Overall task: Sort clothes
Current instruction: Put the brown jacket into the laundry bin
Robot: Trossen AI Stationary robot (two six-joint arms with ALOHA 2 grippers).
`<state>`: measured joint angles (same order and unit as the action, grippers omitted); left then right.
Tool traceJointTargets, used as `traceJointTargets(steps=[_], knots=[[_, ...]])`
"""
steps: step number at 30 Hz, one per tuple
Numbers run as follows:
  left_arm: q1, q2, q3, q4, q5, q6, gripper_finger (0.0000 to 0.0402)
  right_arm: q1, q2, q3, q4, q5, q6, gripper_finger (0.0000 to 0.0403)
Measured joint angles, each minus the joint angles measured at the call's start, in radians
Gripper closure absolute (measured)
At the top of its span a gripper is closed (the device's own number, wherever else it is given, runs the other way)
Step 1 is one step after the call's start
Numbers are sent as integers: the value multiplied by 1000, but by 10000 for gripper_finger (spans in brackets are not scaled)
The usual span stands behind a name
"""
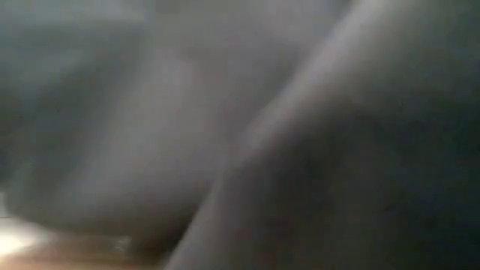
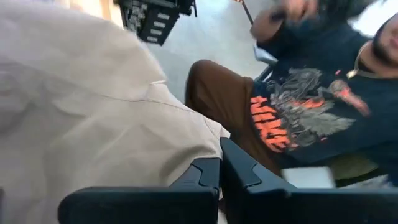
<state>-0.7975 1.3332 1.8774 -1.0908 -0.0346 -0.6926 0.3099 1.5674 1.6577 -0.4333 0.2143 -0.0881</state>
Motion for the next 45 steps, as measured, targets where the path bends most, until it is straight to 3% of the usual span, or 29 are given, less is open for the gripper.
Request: traceJointTargets(steps=[4, 8, 12, 15, 18, 22, 26, 30, 35, 38, 45], knots=[[29, -17, 0, 18, -97, 207, 401, 63, -117, 116, 6, 45, -96, 403], [73, -51, 7, 104, -427, 459, 401, 73, -166, 213, 75, 55, -196, 403], [103, -103, 28, 362, -779, 737, 401, 32, -166, 322, 111, 147, -305, 403], [132, -143, 41, 626, -857, 980, 401, -28, -155, 411, 134, 167, -326, 403], [161, -172, 69, 792, -835, 1128, 401, -99, -141, 484, 136, 118, -282, 403], [171, -202, 100, 797, -737, 1143, 401, -157, -138, 510, 90, -6, -157, 403], [170, -216, 102, 774, -584, 1095, 401, -154, -122, 510, 11, -91, -59, 403], [169, -210, 102, 649, -412, 978, 401, -99, -87, 510, -158, -115, 48, 403], [166, -147, 77, 421, -296, 809, 401, 27, -15, 509, -489, -112, 171, 403], [158, -94, 19, 384, -279, 755, 401, 107, 25, 509, -655, -46, 321, 403], [124, 52, -70, 397, -250, 715, 401, 360, 83, 508, -719, 164, 587, 403]])
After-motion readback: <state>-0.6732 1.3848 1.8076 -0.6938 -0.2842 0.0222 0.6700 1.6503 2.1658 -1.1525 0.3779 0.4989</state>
